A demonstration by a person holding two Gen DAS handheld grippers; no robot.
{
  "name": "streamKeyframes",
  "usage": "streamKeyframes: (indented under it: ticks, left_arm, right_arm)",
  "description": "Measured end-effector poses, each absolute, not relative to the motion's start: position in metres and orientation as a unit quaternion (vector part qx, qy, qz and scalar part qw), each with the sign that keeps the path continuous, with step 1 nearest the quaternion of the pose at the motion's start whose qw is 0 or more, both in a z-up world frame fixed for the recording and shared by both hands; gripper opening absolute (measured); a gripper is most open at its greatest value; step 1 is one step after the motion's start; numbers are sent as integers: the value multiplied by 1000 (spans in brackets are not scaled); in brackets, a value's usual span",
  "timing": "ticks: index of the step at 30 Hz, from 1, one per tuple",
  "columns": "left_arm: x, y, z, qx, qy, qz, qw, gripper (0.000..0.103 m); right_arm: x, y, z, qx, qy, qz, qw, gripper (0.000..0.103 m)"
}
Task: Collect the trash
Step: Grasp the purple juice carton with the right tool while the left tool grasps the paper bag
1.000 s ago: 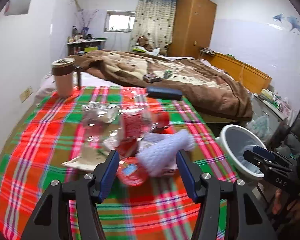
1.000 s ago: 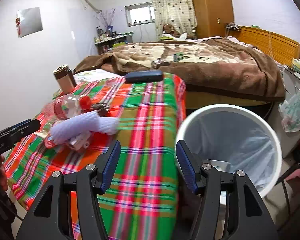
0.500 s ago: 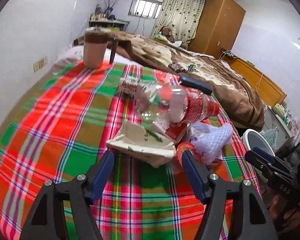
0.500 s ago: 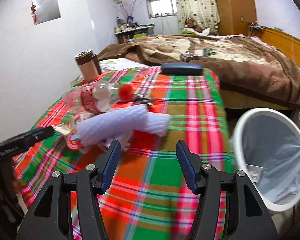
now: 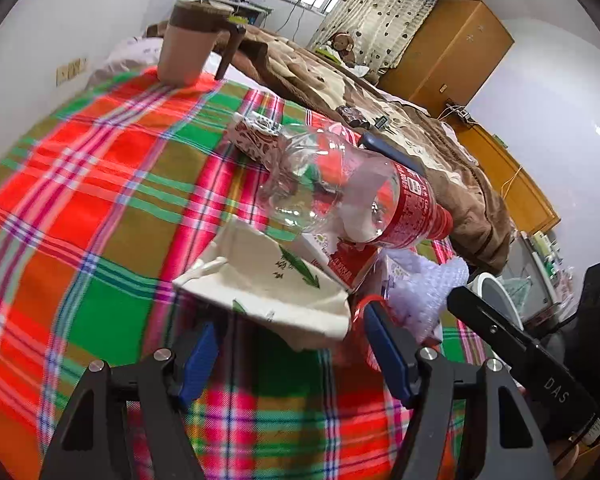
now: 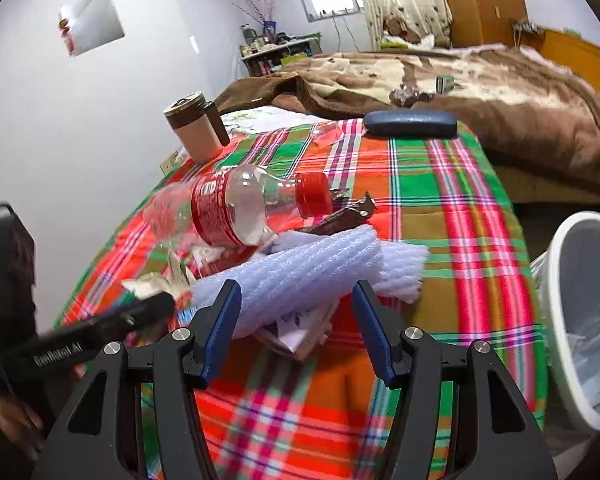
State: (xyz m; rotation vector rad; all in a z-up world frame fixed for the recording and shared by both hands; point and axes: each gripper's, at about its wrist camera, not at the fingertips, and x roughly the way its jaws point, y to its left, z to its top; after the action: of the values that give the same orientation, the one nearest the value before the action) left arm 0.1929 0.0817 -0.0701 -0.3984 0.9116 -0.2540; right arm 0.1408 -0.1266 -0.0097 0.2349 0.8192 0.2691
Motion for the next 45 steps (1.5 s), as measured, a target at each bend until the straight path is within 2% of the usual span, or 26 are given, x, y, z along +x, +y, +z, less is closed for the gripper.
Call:
streamKeyframes:
  ticks: [5, 10, 17, 20, 23, 29, 34, 45]
  left_arm:
    - [204, 82, -78, -211, 447, -125, 860, 70]
    - [206, 86, -82, -209, 452, -111, 860, 70]
    - [205, 95, -80, -193, 449, -106, 866, 70]
    - [204, 101, -79, -193, 451, -111, 864, 67]
    - [200, 109, -75, -171, 449, -102, 871, 61]
    - [199, 123, -74, -164, 452, -83, 873, 61]
    - [199, 121, -75, -156, 458, -89, 871, 61]
    - [203, 123, -73, -158, 463, -93, 867, 61]
  right_arm:
    - [153, -114, -11, 125, 404, 138, 896, 59]
    - [167, -116, -17, 185, 421, 139, 877, 59]
    - [168, -116, -18, 178, 416, 109, 885, 59]
    - [166, -123, -17, 172, 418, 103, 886, 59]
    - [162, -127, -18, 150, 425, 113, 886, 59]
    - [145, -129, -27, 129, 441, 150, 875, 59]
    - [143, -110, -29, 31, 427, 176, 887, 59]
    - [165, -116, -19, -2, 396, 238, 887, 59]
